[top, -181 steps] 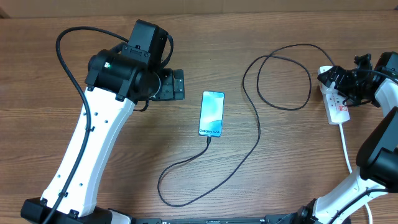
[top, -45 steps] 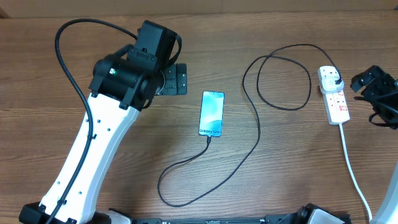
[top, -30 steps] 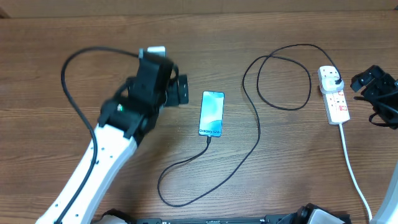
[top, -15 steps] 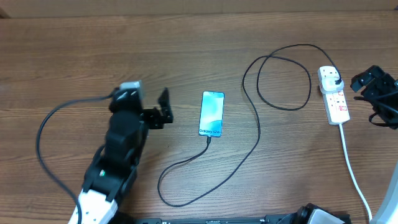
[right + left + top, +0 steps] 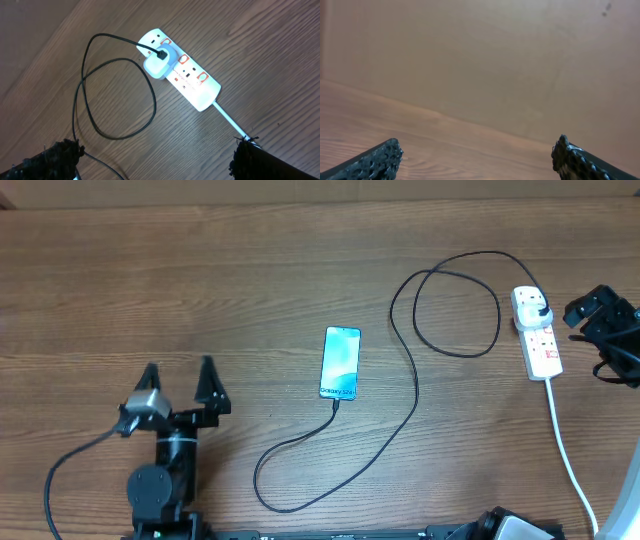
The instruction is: Plug charger to phone and switch on socket
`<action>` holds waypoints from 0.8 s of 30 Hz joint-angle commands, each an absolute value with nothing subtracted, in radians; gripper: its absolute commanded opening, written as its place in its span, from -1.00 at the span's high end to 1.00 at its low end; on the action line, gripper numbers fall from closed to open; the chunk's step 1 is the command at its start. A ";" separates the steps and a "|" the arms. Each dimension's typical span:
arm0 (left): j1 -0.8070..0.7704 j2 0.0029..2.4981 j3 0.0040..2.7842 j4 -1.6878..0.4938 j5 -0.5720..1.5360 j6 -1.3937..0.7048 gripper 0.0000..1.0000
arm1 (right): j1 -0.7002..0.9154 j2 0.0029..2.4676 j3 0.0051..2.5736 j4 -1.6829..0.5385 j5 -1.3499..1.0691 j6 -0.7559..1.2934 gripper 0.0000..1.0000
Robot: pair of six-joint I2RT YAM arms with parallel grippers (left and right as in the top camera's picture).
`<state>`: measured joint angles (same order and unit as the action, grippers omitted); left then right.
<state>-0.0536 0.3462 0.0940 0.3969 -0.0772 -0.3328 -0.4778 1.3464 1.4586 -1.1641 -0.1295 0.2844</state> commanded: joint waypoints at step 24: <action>0.107 0.002 0.005 -0.075 0.072 -0.044 -0.99 | -0.479 1.338 1.489 -1.161 -0.124 0.285 -1.00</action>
